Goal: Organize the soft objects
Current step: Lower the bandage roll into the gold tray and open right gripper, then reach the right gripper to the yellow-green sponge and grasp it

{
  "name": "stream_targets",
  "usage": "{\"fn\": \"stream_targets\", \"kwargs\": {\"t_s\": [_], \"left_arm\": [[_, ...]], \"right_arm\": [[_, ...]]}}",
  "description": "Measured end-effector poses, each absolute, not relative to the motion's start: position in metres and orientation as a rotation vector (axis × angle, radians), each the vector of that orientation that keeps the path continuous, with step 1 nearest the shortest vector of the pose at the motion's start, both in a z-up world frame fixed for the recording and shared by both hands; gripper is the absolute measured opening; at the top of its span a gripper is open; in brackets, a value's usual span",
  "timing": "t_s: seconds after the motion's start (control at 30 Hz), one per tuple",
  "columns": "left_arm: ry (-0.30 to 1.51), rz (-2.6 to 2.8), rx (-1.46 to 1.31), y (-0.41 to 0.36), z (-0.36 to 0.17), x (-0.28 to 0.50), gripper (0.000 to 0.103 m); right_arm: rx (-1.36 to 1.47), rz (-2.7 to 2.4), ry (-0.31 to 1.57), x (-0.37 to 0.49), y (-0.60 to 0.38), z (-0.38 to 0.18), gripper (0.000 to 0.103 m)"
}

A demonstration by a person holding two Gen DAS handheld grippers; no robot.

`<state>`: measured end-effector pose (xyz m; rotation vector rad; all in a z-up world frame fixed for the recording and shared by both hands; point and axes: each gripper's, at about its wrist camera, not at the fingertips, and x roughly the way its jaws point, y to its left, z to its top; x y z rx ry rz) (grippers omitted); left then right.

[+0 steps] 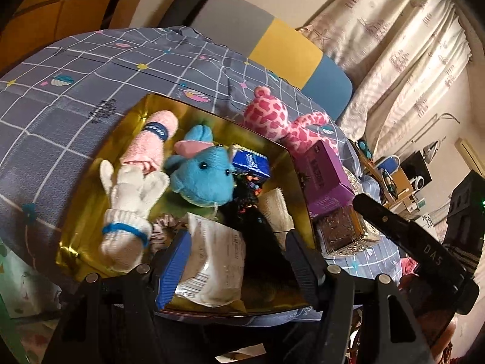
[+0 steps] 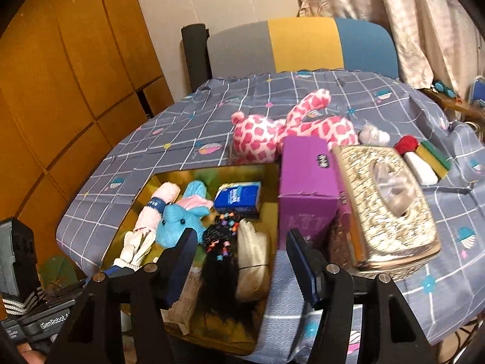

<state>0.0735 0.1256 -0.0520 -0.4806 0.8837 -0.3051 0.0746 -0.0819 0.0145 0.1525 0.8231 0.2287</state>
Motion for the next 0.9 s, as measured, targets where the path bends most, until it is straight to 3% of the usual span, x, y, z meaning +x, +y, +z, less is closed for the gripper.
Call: {"fn": "stream_targets", "kwargs": {"t_s": [0.57,0.9], "left_arm": [[0.908,-0.434,-0.426,0.062,-0.037,0.082,0.065],[0.946,-0.562,-0.314,-0.014,-0.026,0.096,0.065]], "right_arm": [[0.2,0.073,0.715,0.076,-0.202,0.04,0.062],[0.186,-0.11,0.824,0.09,-0.314,-0.003,0.062]]}}
